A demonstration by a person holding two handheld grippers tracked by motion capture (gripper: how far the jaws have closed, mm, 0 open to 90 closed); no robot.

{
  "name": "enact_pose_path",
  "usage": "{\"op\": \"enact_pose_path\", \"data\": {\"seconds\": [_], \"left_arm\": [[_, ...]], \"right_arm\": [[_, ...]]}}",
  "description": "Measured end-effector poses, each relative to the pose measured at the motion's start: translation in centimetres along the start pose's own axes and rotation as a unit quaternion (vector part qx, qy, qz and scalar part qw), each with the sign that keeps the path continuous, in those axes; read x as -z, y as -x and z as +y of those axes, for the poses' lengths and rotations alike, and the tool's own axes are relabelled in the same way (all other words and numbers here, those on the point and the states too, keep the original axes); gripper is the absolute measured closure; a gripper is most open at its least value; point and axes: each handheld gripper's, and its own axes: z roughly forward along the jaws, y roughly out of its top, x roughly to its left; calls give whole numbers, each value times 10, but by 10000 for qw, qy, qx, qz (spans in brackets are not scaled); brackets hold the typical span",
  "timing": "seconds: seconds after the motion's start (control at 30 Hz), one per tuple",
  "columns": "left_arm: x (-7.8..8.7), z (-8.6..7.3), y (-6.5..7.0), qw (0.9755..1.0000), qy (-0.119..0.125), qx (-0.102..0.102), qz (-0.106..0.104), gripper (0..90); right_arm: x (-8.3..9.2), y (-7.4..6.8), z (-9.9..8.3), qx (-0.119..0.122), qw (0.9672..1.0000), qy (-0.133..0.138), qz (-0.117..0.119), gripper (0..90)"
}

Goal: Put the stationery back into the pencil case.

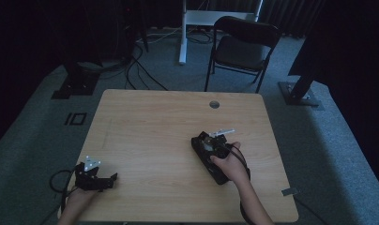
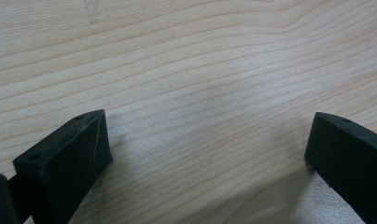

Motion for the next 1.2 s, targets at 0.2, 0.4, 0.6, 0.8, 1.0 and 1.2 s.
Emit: {"op": "enact_pose_path", "data": {"seconds": [0.2, 0.4, 0.6, 0.8, 1.0, 1.2], "left_arm": [[0, 0, 0, 10000, 0, 0, 0, 1], [0, 0, 0, 10000, -1, -1, 0, 1], [0, 0, 0, 10000, 0, 0, 1, 1], [0, 0, 0, 10000, -1, -2, 0, 2], [0, 0, 0, 10000, -1, -2, 0, 2], [0, 0, 0, 10000, -1, -5, 0, 2]], "right_arm": [[-6, 2, 2, 42, 9998, -186, -49, 500], [-12, 0, 3, 93, 9994, -336, -78, 500], [-15, -1, 4, 103, 9987, -475, -121, 499], [-20, -2, 8, 131, 9979, -618, -172, 499], [-24, -3, 9, 212, 9963, -802, -226, 498], [-26, -3, 11, 183, 9956, -887, -219, 497]]}}
